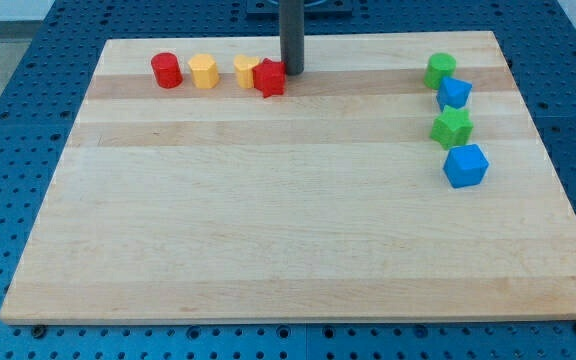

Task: Place the red star at the bottom of the red circle

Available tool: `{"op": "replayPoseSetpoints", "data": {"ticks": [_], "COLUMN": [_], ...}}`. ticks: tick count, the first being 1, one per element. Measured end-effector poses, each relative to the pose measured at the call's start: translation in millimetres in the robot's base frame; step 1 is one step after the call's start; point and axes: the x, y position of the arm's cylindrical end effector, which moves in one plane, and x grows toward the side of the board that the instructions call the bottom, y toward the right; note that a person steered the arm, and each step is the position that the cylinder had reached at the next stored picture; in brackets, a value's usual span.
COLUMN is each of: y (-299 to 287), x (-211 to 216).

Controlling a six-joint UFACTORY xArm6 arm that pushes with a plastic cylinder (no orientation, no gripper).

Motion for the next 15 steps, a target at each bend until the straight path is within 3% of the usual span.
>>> {"op": "replayPoseSetpoints", "data": {"ticks": [6, 9, 11, 15], "y": [-81.1, -129.1, -89.9, -131.5], "x": [87.5, 72.5, 60.7, 41.3]}}
